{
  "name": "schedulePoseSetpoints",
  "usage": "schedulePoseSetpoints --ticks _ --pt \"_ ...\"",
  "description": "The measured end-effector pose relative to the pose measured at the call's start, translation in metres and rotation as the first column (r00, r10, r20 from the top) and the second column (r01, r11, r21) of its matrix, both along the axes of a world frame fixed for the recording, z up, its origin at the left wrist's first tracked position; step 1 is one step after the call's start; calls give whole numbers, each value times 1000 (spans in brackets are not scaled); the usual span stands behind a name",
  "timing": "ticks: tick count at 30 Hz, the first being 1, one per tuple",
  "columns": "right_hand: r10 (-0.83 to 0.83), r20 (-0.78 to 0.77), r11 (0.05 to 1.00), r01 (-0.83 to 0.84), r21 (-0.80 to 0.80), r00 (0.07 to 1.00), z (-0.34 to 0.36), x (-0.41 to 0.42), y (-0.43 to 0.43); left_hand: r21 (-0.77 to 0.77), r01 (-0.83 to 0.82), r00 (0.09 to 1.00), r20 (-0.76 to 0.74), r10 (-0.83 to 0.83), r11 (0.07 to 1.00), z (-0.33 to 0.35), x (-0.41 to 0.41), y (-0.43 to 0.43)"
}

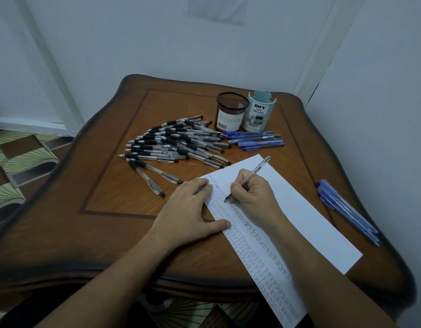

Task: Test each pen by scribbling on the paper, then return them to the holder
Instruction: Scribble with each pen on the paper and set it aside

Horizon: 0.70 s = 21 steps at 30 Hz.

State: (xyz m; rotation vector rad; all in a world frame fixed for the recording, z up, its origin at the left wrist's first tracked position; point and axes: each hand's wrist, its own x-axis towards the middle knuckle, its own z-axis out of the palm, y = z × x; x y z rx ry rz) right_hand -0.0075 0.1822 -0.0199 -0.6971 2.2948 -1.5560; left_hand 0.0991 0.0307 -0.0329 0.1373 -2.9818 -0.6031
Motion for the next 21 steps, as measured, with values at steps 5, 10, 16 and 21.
schedulePoseSetpoints --ticks 5,10,16,21 --pt "11 16 1000 -11 -13 1000 -1 -1 0 -14 -2 1000 -24 2 1000 -3 0 -1" --pt "7 2 1000 -7 -21 1000 -3 -2 1 -5 -7 1000 -17 6 1000 -3 -1 -1" --pt "20 10 1000 -20 -18 1000 -3 -3 1 8 -7 1000 -29 7 1000 -2 0 -1" --pt "-48 70 995 54 -88 996 -3 -8 0 25 -3 999 -51 4 1000 -2 1 0"
